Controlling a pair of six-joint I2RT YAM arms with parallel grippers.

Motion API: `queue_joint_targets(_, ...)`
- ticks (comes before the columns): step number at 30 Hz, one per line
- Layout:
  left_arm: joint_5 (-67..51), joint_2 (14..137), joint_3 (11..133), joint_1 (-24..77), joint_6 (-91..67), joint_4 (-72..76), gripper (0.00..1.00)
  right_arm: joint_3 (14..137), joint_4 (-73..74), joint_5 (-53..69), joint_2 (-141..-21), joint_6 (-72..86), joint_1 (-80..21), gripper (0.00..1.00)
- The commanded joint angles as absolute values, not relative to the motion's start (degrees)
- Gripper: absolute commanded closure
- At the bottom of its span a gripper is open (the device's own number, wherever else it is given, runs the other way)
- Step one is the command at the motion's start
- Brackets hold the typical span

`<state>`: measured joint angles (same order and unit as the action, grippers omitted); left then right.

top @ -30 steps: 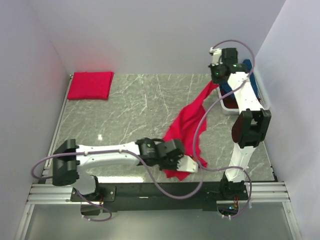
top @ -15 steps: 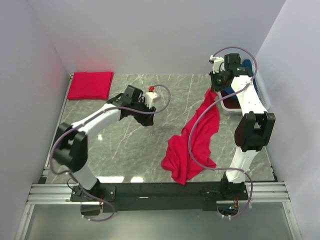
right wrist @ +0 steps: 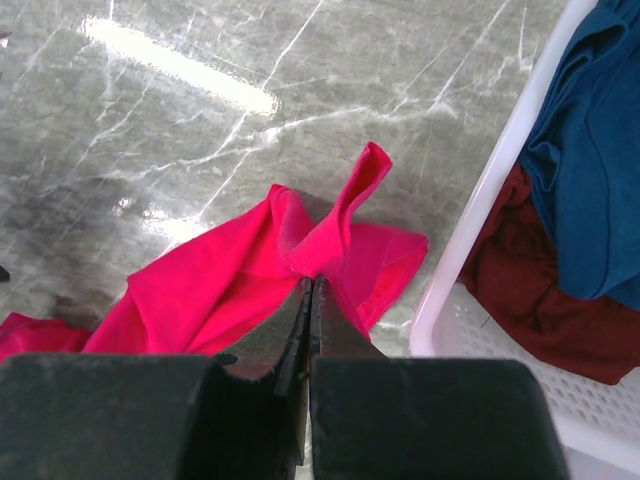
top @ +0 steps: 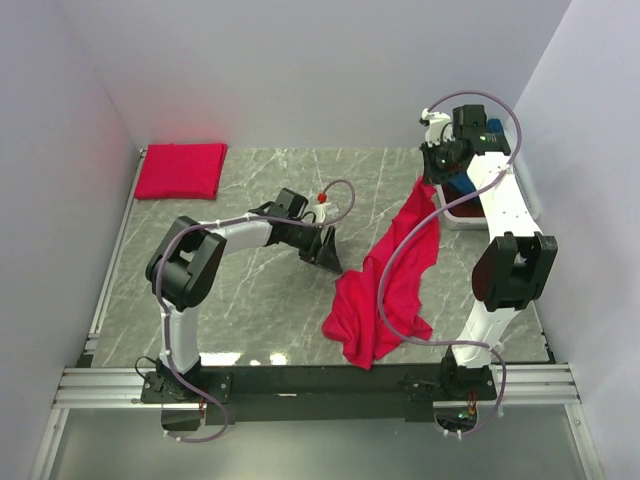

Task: Fold and stack the t-shirts
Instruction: Flatten the tshirt out

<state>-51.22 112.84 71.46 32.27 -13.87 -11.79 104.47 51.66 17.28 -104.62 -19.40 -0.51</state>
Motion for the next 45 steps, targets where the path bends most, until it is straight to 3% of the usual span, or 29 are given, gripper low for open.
queue_joint_targets(1, -59.32, 114.08, 70.93, 33.39, -21.17, -2.82, 0.3, 105.38, 52.12, 17.93, -101.51, -19.86, -0.62, 1.0)
queue_joint_targets(7, -59.68, 117.33, 71.98, 36.3, -21.0, -5.62, 0.34, 106.0, 53.17, 18.1, -101.51, -19.95, -0.26, 1.0)
queue_joint_targets(10, -58.81, 118.12, 72.86, 35.86, -19.0, -9.65, 0.65, 106.43, 53.79, 18.46, -101.08, -20.21, -0.26, 1.0)
queue_joint_targets(11, -58.1, 117.86, 73.12, 34.47, -18.03, -10.8, 0.86, 106.35, 53.96, 18.63, -100.9, -20.39, -0.26, 1.0)
queue_joint_targets(12, -57.49, 116.3, 72.95, 33.41, -17.5, -11.77, 0.96, 106.35, 54.23, 18.72, -100.46, -20.65, -0.26, 1.0)
queue_joint_targets(13, -55.74, 115.06, 72.34, 32.09, -16.36, -13.17, 0.99, 106.26, 54.4, 18.81, -100.29, -20.83, -0.26, 1.0)
queue_joint_targets(18, -46.25, 104.53, 76.18, 22.07, -5.13, -25.11, 0.99, 105.47, 54.49, 20.39, -99.23, -20.92, -0.26, 1.0)
queue_joint_targets(24, -24.4, 95.21, 82.54, 22.14, 13.52, -36.21, 0.99, 107.84, 54.93, 26.35, -100.11, -17.93, -0.26, 1.0)
queue_joint_targets(26, -20.24, 91.69, 78.86, 25.55, 19.32, -35.95, 0.99, 107.5, 55.37, 27.77, -99.67, -17.75, -0.26, 1.0)
queue_joint_targets(31, -9.52, 76.93, 53.3, 39.52, 35.47, -36.56, 0.97, 97.95, 54.32, 28.65, -95.9, -19.25, -0.26, 1.0)
queue_joint_targets(34, -9.31, 69.97, 43.08, 45.96, 39.88, -39.62, 0.76, 93.35, 53.0, 27.6, -93.52, -20.65, 1.76, 1.0)
queue_joint_targets(35, -9.66, 69.09, 42.37, 45.88, 39.99, -40.86, 0.6, 91.16, 52.82, 27.25, -92.91, -21.44, 1.76, 1.0)
queue_joint_targets(38, -13.24, 66.27, 43.5, 40.29, 39.55, -42.97, 0.42, 88.25, 53.09, 26.98, -92.29, -22.67, 1.93, 1.0)
queue_joint_targets(45, -28.02, 73.64, 59.14, 26.46, 32.28, -46.49, 0.4, 88.07, 55.11, 28.83, -93.08, -23.55, 1.85, 1.0)
